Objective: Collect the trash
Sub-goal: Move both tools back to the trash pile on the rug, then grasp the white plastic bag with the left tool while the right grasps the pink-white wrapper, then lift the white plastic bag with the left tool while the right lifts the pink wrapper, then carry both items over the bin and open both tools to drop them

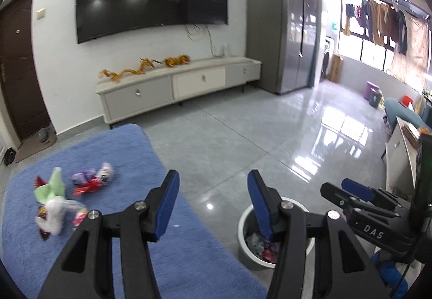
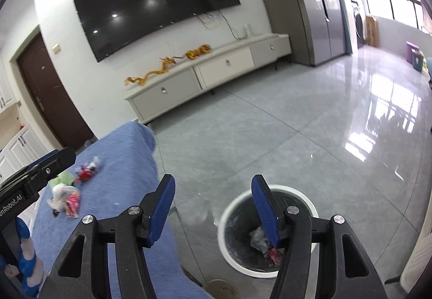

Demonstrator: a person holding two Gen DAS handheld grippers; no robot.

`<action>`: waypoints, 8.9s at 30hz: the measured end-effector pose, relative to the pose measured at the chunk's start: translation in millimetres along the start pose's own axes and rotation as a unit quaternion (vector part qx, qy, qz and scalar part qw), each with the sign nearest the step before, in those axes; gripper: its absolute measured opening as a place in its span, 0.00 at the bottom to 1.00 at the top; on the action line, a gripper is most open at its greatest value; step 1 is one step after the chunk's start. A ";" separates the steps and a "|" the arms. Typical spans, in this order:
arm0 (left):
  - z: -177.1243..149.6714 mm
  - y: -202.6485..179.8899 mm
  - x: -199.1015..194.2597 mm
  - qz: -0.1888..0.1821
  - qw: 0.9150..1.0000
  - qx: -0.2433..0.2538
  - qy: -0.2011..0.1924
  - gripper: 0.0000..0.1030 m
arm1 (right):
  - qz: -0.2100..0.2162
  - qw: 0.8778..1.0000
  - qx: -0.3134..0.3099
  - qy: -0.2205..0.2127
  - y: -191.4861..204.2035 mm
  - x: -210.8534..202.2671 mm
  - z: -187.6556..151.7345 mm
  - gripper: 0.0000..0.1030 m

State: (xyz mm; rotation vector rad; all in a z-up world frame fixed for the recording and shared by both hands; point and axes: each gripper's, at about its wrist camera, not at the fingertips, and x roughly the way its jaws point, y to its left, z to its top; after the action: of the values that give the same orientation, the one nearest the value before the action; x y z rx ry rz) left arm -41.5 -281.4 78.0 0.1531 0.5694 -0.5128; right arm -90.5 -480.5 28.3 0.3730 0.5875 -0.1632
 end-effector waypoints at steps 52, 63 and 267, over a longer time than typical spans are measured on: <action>-38.0 114.5 -138.9 0.094 0.987 -0.090 -0.095 0.57 | 0.084 0.986 -0.122 -0.069 160.4 -68.0 -9.3 0.65; -45.1 138.3 -103.2 0.109 0.986 -0.107 -0.062 0.57 | 0.089 0.987 -0.129 -0.036 166.7 -37.1 -10.1 0.65; -26.9 -70.8 89.9 -0.091 0.986 0.084 0.112 0.48 | -0.023 0.994 0.077 0.072 -95.6 50.1 -45.9 0.56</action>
State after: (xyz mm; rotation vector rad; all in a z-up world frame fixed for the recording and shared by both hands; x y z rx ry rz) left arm -25.1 -373.0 6.2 0.3243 0.7647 -0.7265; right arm -97.1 -553.0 -63.7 0.5236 0.7292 -0.2283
